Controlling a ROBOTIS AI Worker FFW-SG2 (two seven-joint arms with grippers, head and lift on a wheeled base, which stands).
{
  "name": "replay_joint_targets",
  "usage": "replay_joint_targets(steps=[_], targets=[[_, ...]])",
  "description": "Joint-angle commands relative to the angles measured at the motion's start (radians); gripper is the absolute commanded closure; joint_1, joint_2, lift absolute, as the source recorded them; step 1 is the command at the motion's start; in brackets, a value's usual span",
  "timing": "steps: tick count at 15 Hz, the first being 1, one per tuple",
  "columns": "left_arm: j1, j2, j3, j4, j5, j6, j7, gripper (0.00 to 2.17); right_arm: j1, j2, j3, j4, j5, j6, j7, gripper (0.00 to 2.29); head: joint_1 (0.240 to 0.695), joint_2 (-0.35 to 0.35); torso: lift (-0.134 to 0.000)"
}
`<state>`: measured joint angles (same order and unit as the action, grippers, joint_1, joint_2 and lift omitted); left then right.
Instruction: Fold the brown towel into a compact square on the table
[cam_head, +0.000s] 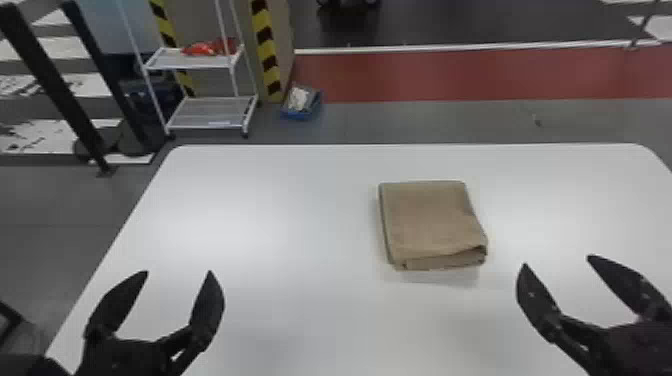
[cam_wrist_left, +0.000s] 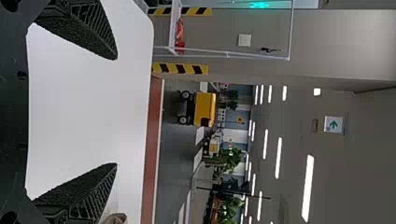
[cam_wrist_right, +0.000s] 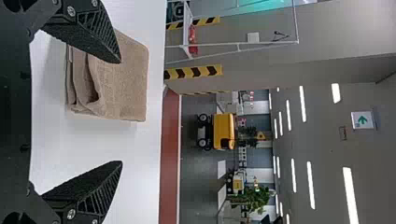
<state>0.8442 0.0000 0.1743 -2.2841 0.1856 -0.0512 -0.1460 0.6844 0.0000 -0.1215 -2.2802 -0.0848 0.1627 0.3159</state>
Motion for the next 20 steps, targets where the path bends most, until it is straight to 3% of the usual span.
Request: replay_joint_targets(steps=[1,20], targets=[[0.006,-0.003,-0.001,-0.002,0.000,0.001,0.000,0.07,0.007,0.001,0.003,-0.001,-0.001,-0.007,0.000,0.12,0.695,0.099,-0.123],[0.007,-0.003,0.022,0.015,0.014,0.001,-0.027,0.07,0.053,0.001,0.042,-0.010,0.013,-0.056,-0.018,0.12,0.695,0.138,-0.123]])
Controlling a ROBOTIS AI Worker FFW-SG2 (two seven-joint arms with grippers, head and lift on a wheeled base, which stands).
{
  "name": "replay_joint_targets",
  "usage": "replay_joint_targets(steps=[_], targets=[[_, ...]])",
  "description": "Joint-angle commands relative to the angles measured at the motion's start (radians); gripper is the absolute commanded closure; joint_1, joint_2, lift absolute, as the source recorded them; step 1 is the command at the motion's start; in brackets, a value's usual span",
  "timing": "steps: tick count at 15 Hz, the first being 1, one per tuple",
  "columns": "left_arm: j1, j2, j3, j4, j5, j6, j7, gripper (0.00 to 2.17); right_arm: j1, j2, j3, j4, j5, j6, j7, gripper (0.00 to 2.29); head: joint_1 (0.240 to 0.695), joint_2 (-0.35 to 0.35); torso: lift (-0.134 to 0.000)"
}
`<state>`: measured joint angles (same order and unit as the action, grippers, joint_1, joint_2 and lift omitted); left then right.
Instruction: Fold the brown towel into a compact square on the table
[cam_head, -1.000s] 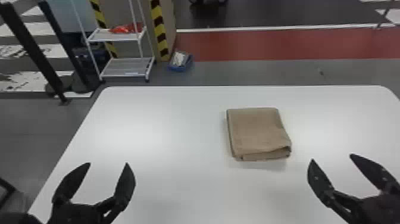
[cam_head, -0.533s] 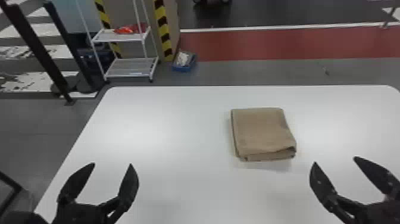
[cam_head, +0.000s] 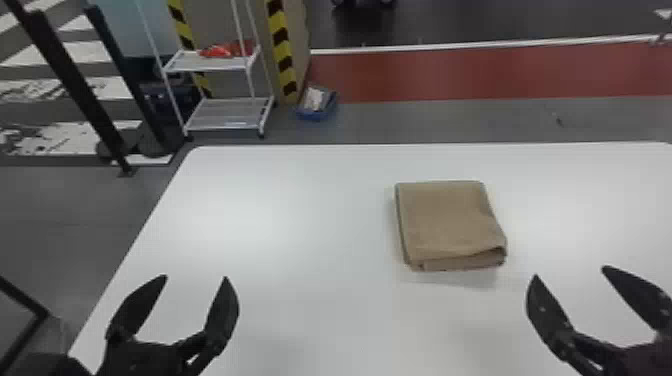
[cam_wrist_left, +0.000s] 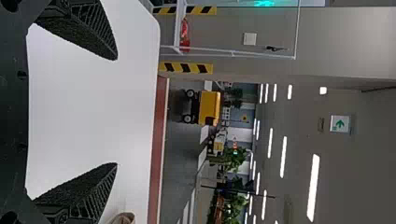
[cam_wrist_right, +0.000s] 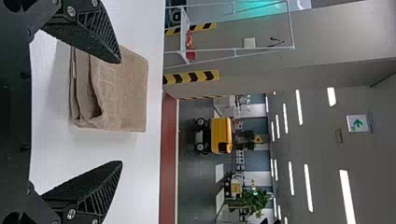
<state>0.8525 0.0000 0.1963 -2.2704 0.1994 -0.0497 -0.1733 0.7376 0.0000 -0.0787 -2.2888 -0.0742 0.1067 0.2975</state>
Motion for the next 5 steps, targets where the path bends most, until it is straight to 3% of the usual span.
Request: replay_joint_targets(steps=[1,5], targets=[[-0.001,-0.003,0.000,0.002,0.000,0.000,0.000,0.07,0.000,0.001,-0.001,0.000,0.002,0.000,-0.001,0.12,0.695,0.138,-0.123],[0.000,-0.003,-0.002,0.002,0.000,0.000,0.000,0.07,0.000,0.001,-0.001,0.000,0.001,0.000,-0.003,0.12,0.695,0.137,-0.123]])
